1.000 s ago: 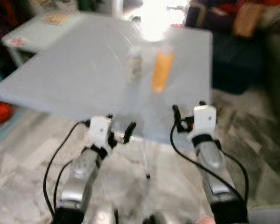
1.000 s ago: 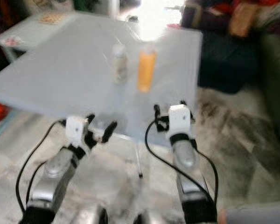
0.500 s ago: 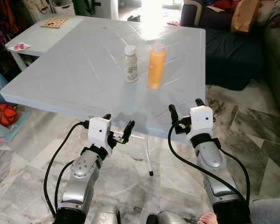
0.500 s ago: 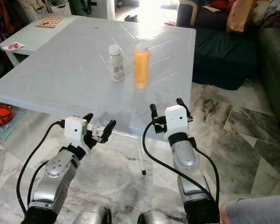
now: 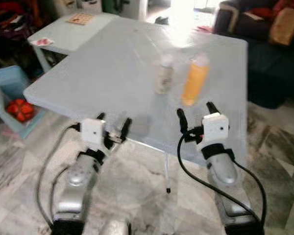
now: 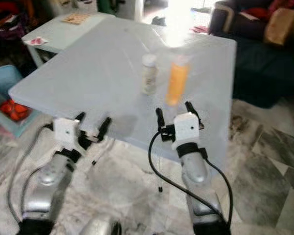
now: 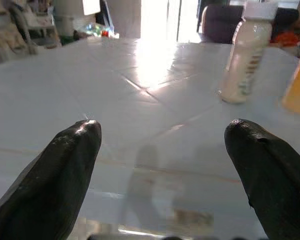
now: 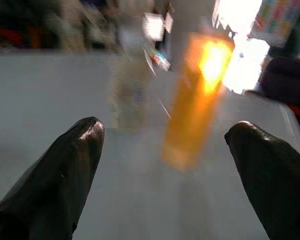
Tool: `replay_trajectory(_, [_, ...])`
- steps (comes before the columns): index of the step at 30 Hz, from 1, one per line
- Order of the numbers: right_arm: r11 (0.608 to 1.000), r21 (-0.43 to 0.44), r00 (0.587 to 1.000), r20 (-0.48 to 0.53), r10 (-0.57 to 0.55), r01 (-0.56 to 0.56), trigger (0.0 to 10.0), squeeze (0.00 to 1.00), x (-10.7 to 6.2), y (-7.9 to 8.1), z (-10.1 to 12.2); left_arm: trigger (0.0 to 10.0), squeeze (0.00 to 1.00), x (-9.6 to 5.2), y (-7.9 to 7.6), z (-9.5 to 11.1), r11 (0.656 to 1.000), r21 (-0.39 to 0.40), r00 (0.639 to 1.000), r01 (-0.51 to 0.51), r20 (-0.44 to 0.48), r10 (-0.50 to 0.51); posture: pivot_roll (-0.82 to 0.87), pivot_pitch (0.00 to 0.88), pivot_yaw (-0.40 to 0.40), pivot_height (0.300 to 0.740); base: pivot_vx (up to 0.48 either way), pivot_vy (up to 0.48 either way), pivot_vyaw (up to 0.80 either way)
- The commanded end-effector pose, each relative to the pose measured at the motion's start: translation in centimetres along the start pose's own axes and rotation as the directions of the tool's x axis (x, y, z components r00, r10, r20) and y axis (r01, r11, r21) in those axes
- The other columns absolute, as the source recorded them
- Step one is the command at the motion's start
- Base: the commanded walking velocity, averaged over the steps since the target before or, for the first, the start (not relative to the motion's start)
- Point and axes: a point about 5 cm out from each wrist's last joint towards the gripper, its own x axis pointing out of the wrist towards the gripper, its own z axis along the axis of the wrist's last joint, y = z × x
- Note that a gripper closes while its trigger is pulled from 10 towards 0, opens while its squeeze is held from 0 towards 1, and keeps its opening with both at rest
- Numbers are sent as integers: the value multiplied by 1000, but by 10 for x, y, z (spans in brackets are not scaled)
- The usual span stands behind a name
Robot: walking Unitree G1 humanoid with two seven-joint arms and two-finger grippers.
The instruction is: Restocking fridge
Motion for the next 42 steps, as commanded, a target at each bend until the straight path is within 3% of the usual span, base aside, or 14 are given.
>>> replay_trajectory(1, [998,-39,998,-25,-51,50,10000,0,-10,-12,-3,10000,0,-4,-5,5,1000,18,1000,4,21,-4,42,49,12,740,0,0,0])
replay_trajectory(2, [995,-56,995,-49,-91,88,10000,0,-22,-18,-8,10000,0,-13,-1,3,999,26,1000,-23,12,23,42,49,12,740,0,0,0])
replay_trajectory(5, [982,-69,982,-58,-178,174,10000,0,-33,-35,-10,10000,0,-25,6,-2,997,36,997,-74,-11,75,28,55,22,740,0,0,0])
replay_trajectory(8, [976,-82,977,-59,-207,202,10000,0,-31,-41,-10,10000,0,-31,8,-6,993,56,994,-101,-26,102,24,55,24,740,0,0,0])
replay_trajectory(15, [977,-61,978,16,-206,206,10000,0,1,-41,8,10000,0,-24,11,-6,988,73,989,-133,-47,137,36,59,32,740,0,0,0])
replay_trajectory(20, [982,-54,982,69,-175,179,10000,0,28,-51,20,10000,0,-22,22,-4,986,100,988,-137,-62,143,55,66,45,740,0,0,0])
replay_trajectory(31, [999,-17,995,89,37,-36,10000,0,52,-21,30,10000,0,-22,17,-4,988,103,989,-116,-80,125,79,83,55,740,0,0,0])
replay_trajectory(32, [999,-3,994,96,53,-53,10000,161,54,-18,31,10000,0,-23,17,-4,988,103,989,-115,-83,123,86,87,56,740,0,0,0])
replay_trajectory(33, [998,-7,992,108,64,-64,10000,1000,56,-17,33,10000,0,-23,17,-4,988,104,989,-111,-86,120,86,87,56,740,0,0,0])
replay_trajectory(41, [998,4,987,150,59,-60,10000,1000,79,-18,49,10000,0,-24,21,-3,988,117,989,-100,-100,112,102,113,65,740,0,0,0])
replay_trajectory(42, [998,5,986,153,66,-67,10000,173,82,-19,51,10000,0,-24,20,-3,988,119,989,-96,-103,109,107,121,68,740,0,0,0])
